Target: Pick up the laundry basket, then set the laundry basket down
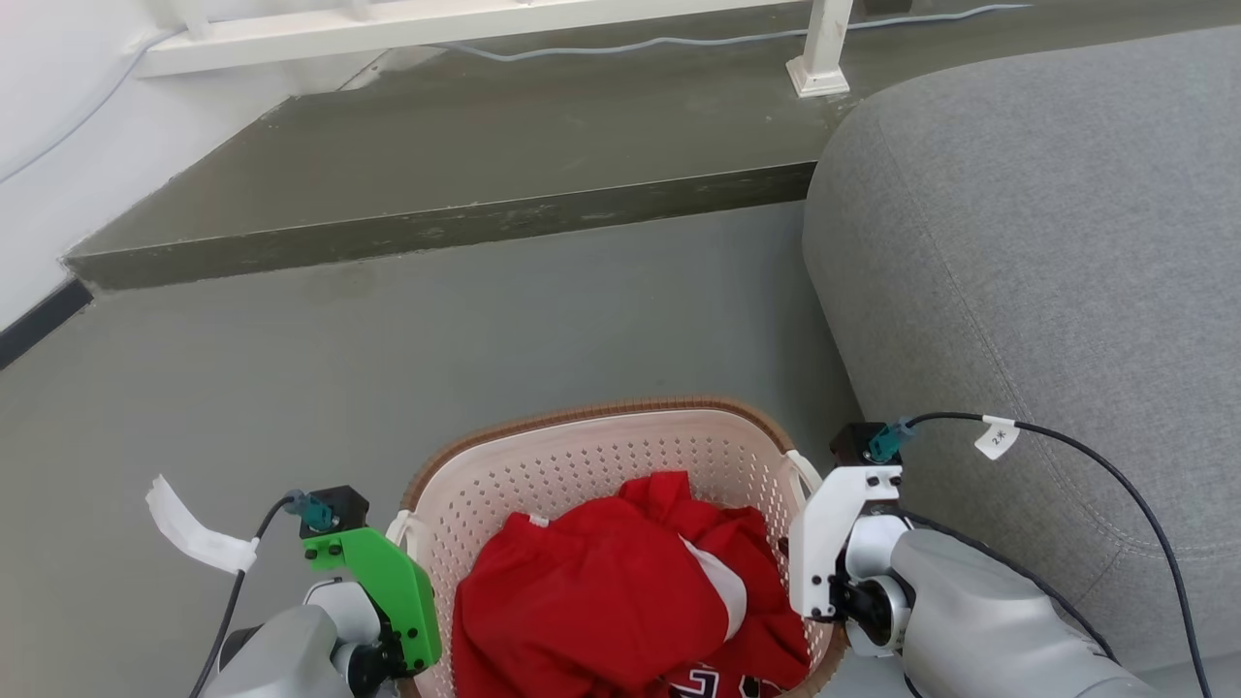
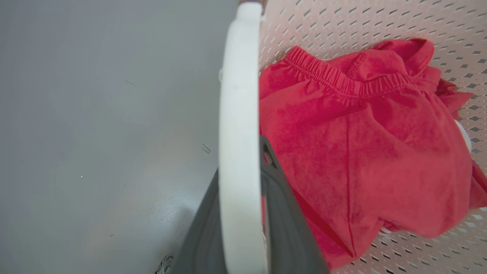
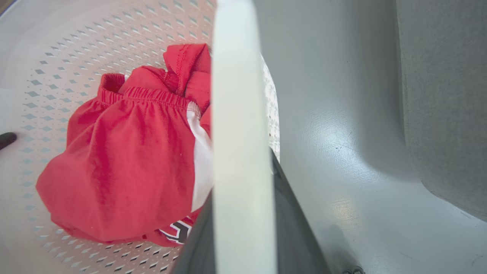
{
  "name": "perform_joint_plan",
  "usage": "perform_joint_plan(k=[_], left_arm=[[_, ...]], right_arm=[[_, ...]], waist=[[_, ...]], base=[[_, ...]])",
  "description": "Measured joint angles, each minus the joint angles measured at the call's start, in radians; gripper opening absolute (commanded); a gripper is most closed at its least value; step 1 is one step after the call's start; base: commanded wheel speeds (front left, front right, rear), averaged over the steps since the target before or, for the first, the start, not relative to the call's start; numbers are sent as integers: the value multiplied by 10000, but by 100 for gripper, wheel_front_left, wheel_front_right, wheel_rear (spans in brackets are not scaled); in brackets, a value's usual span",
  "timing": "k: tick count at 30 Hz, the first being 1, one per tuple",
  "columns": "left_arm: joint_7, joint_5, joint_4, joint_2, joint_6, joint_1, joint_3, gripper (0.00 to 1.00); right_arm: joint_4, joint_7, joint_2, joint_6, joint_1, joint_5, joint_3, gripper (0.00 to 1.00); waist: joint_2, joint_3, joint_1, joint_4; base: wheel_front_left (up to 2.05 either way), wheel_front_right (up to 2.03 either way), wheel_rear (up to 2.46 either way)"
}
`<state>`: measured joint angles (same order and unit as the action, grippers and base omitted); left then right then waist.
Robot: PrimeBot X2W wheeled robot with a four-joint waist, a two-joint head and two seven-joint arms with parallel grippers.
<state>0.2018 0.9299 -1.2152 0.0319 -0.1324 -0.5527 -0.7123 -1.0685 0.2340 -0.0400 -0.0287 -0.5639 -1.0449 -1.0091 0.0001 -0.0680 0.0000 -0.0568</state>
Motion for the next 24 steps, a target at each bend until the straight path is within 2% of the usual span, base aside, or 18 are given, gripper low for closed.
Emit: perform_joint_plan(k=[24], left_arm=[[-291, 13, 117, 90, 2, -111, 6, 0]], right_arm=[[169, -403, -46, -88, -174, -123, -151, 0]], waist=[[0, -459, 0, -9]], base=[[0, 0, 0]])
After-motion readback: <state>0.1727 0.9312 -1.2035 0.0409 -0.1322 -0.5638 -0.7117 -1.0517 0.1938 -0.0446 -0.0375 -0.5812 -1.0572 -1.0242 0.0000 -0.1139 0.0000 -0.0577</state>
